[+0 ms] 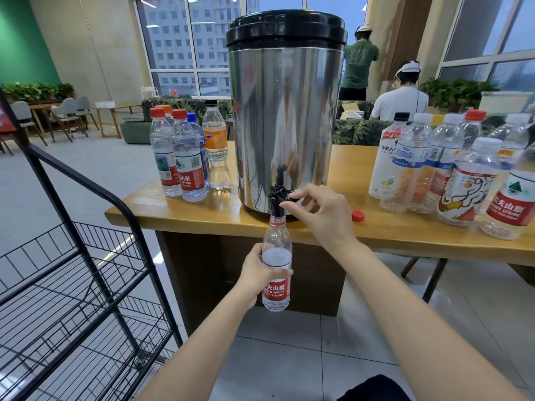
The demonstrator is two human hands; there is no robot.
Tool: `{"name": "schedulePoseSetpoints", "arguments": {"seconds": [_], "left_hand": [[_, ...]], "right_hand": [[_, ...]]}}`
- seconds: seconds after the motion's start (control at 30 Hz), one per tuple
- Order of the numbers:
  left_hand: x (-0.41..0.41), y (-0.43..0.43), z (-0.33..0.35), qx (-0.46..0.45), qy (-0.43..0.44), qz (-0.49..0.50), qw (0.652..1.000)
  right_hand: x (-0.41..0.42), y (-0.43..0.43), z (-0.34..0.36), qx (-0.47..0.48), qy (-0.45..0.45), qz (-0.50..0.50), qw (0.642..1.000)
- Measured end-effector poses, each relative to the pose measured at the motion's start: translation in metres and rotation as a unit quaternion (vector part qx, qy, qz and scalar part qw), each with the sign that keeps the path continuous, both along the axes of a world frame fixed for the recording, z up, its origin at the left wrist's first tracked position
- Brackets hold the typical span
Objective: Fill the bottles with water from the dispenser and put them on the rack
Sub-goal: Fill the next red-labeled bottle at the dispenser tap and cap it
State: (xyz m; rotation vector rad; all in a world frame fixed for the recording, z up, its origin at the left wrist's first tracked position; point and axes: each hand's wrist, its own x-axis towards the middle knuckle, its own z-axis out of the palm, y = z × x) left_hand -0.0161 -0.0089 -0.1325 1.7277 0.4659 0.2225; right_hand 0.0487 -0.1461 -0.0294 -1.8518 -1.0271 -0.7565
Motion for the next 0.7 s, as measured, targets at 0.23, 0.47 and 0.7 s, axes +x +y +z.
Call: {"name": "schedulePoseSetpoints", "arguments": {"seconds": [0.23,0.47,0.7], "left_hand": [[-0.0015,-0.0008,0.0007,0.007,0.001,0.003,1.000],[-0.0019,-0.0011,0.0014,0.007,0.000,0.003,1.000],[-0.0009,-0.0011,0.0002,0.002,0.002,0.006,1.000]], "right_hand": [[0.0010,0.0001,-0.0011,0.002,-0.003,0.002,1.000],[0.0016,0.0006,-0.0014,0.002,-0.002,0.002,1.000],[0.0022,0.0011,-0.0018,0.000,0.000,0.000,1.000]]}}
